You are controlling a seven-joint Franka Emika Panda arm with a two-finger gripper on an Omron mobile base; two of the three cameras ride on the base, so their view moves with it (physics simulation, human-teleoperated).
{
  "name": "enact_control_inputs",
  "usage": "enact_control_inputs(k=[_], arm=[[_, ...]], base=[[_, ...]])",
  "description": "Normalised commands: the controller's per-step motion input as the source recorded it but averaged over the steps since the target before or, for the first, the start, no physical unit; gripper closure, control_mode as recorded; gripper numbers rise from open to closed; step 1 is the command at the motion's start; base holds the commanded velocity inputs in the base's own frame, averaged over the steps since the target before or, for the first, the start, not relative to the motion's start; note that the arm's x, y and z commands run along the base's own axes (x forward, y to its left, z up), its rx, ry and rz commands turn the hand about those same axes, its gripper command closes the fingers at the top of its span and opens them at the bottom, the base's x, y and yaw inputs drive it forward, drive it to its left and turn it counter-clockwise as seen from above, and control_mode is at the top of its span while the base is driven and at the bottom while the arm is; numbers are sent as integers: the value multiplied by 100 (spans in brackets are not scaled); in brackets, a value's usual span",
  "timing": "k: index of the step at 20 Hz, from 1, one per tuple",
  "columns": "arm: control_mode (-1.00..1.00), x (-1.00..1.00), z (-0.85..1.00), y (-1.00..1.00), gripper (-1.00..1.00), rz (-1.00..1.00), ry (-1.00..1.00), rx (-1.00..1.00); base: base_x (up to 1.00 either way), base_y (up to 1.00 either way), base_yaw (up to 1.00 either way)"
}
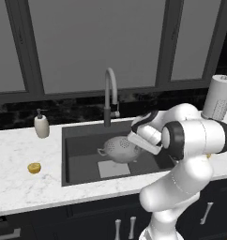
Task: Put the colander in the sink, put the kiwi, pear, banana in the colander, and turn on the sink faucet and pour water over the colander.
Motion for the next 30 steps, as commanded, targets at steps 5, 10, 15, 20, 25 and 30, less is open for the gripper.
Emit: enact_control_inputs(k=[5, 10, 15, 20, 25, 30], arm=[[-100, 13, -33, 8, 100, 0, -1, 0], [-100, 38, -41, 0, 100, 2, 0, 0], [-100, 41, -43, 1, 100, 3, 0, 0], [-100, 32, -53, 0, 100, 5, 0, 0], [-100, 17, -53, 0, 100, 4, 0, 0], [-100, 11, -44, 2, 100, 3, -1, 0]], base=[[0, 0, 0], [0, 0, 0], [0, 0, 0], [0, 0, 0], [0, 0, 0], [0, 0, 0]])
